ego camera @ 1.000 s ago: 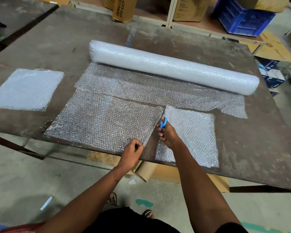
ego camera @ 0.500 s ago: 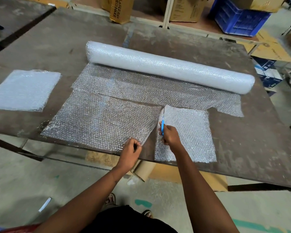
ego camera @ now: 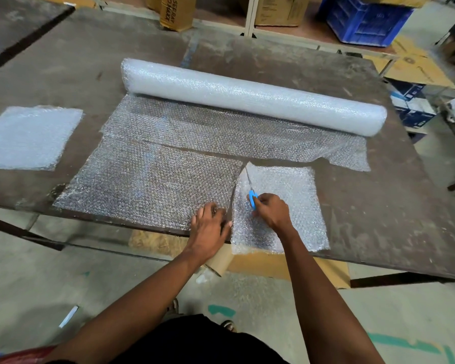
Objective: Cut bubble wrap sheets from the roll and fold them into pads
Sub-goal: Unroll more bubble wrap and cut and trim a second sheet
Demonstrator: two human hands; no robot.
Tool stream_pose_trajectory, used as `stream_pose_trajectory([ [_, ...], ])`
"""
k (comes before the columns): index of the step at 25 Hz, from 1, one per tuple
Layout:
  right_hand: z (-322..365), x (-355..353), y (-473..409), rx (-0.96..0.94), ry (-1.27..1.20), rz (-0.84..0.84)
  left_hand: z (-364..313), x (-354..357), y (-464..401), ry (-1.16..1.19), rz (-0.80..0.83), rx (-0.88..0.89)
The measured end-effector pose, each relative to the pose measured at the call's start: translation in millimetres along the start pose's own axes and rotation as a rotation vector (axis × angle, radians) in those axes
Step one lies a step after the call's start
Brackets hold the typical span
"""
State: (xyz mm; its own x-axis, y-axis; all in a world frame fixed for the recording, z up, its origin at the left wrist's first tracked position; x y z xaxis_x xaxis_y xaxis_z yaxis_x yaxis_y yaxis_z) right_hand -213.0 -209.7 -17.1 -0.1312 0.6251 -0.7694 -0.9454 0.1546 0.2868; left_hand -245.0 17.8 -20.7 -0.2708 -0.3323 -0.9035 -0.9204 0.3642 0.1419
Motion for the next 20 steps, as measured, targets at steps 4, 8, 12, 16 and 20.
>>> stream_pose_trajectory([
  [4,-10,0,-5,0.095,-0.285,0.11,-31,4,-10,-0.053,0.062,0.058],
  [8,-4,-10,0,0.11,-0.578,0.16,-46,12,-29,-0.019,0.1,-0.12],
  [12,-3,-18,11,0.085,-0.725,0.19,-57,7,-40,0.093,0.085,-0.329],
  [16,-1,-16,15,0.076,-0.93,0.262,-59,15,-51,0.244,0.181,-0.427],
  [20,7,-21,18,0.09,-1.203,0.293,-67,19,-58,0.645,0.156,-0.322],
])
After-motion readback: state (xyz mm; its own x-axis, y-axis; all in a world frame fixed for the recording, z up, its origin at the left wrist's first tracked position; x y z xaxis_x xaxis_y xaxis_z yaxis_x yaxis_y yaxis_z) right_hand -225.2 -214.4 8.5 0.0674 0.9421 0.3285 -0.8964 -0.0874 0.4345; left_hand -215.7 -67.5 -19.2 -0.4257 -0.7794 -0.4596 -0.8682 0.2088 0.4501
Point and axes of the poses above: each hand's wrist, its own y-axis away from the middle knuckle, its own x-axis out of the palm, z = x × y, the point moved 8 cm from there along -y, towards the middle knuckle, and after that the axes turned 8 degrees about z, right-handed, at the moved point
